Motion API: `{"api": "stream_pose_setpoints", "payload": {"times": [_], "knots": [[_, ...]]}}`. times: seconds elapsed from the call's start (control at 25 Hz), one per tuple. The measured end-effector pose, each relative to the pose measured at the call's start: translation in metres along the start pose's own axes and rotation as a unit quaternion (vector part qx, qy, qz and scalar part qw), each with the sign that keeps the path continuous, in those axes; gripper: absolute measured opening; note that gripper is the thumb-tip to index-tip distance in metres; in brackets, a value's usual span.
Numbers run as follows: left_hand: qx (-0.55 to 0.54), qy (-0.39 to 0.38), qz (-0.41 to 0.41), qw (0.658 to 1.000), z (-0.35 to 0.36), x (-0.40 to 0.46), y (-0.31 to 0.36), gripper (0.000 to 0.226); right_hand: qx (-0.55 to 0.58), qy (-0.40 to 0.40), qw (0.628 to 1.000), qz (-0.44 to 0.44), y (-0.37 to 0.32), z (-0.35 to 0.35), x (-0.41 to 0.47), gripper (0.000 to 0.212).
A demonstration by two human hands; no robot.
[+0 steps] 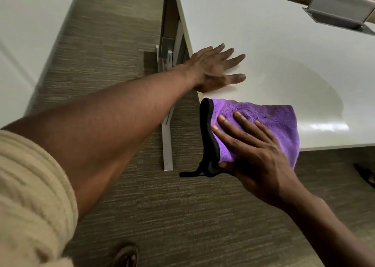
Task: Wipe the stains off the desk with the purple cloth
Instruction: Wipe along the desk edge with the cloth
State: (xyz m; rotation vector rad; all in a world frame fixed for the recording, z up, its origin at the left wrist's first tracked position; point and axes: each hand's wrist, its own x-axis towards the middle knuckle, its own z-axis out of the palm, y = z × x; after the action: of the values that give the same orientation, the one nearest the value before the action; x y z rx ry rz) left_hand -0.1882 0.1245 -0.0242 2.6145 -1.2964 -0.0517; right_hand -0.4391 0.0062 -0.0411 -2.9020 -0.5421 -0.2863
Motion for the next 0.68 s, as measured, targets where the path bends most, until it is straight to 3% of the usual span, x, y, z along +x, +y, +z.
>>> {"api": "stream_pose_setpoints", "payload": {"times": [0.16, 0.36, 0.52, 0.68], "knots": [[-0.011, 0.003, 0.007, 1.000, 0.001, -0.001, -0.002, 0.077, 0.027, 0.006, 0.999, 0.040, 0.033, -0.011, -0.023, 0.069], [-0.010, 0.010, 0.002, 1.000, 0.002, 0.002, -0.003, 0.077, 0.003, 0.108, 0.988, 0.108, 0.009, 0.008, -0.030, 0.068], [-0.004, 0.010, -0.004, 1.000, 0.003, 0.003, -0.004, 0.078, 0.027, 0.148, 0.983, 0.101, -0.024, 0.031, -0.015, 0.064], [-0.004, 0.005, -0.004, 1.000, 0.004, 0.003, -0.004, 0.080, 0.030, 0.113, 0.992, 0.050, -0.004, 0.021, -0.022, 0.064]]}}
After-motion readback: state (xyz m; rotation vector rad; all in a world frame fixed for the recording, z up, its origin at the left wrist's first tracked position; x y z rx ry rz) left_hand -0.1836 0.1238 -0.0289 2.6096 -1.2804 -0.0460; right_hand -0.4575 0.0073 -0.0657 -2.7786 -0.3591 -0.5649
